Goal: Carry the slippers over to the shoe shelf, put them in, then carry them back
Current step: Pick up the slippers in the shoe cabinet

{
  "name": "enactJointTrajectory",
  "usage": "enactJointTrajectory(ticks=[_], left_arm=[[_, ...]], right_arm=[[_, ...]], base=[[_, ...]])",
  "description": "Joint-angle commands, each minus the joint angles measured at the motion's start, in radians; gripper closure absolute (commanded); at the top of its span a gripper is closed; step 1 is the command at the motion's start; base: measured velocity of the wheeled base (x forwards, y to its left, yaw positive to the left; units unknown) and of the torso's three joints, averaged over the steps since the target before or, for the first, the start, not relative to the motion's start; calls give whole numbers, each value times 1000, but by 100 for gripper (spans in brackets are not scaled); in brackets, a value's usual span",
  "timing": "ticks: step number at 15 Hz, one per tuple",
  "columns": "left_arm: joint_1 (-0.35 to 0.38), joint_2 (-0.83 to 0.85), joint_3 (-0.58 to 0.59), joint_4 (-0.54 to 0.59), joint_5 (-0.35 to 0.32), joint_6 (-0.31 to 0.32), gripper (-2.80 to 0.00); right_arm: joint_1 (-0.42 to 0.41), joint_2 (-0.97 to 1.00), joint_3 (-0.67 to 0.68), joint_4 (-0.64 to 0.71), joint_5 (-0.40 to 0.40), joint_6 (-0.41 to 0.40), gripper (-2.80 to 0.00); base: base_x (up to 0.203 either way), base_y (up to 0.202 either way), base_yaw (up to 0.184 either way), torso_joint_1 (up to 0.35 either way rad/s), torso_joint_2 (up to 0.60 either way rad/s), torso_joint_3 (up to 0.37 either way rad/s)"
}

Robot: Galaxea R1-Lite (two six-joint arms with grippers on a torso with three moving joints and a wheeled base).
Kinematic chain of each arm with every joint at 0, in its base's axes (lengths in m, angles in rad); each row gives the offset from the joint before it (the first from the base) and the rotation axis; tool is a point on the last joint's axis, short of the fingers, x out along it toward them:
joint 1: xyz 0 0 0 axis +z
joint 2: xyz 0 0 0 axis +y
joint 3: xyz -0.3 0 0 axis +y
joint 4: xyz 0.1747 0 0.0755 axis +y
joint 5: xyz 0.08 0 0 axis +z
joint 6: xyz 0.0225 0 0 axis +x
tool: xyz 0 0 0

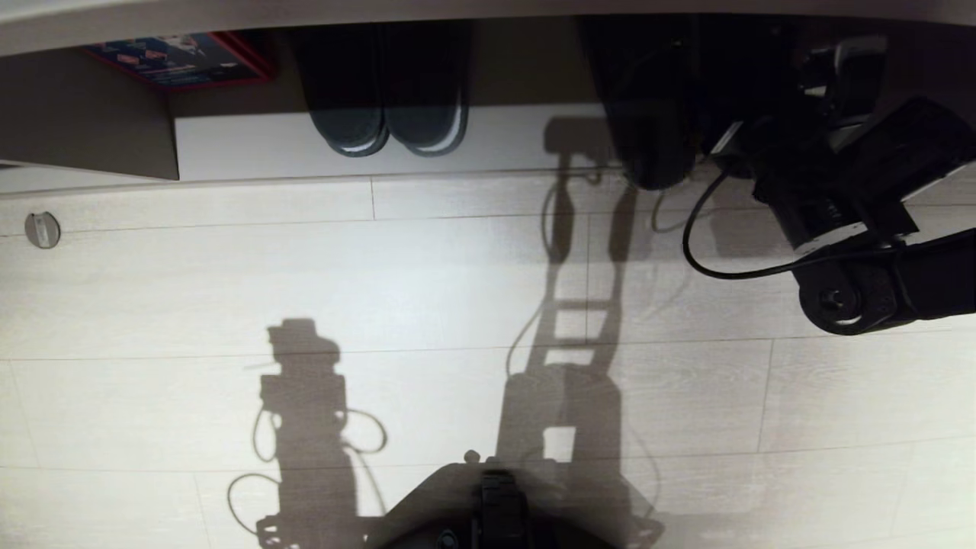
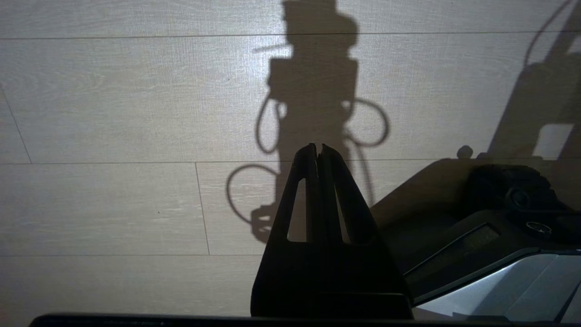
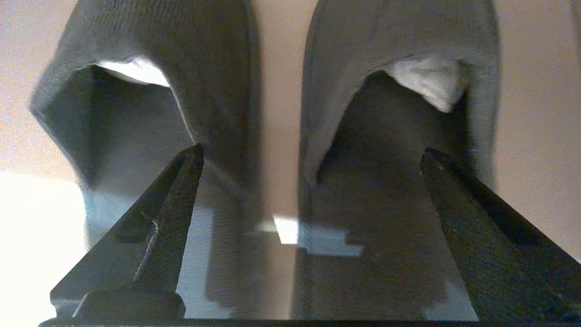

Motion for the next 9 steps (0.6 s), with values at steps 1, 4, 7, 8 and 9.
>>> enactJointTrajectory(ticks=[1,4,7,8,9], left_arm=[[0,-1,0,0,0,0,0],[0,0,0,0,0,0,0],[1,0,0,0,0,0,0],[1,0,0,0,0,0,0],[0,0,0,0,0,0,0]], right_arm=[[9,21,-22,-7,-1,4,-280],[24,4,-14,0,-2,4,-280],[24,-10,-5,9,4,4,-280],[24,-6,-9,19,8,4,-280],[24,-1,-18,22,9,5,-280]], base=[[0,0,0,0,0,0],[0,0,0,0,0,0],[0,0,0,0,0,0],[0,0,0,0,0,0],[0,0,0,0,0,0]])
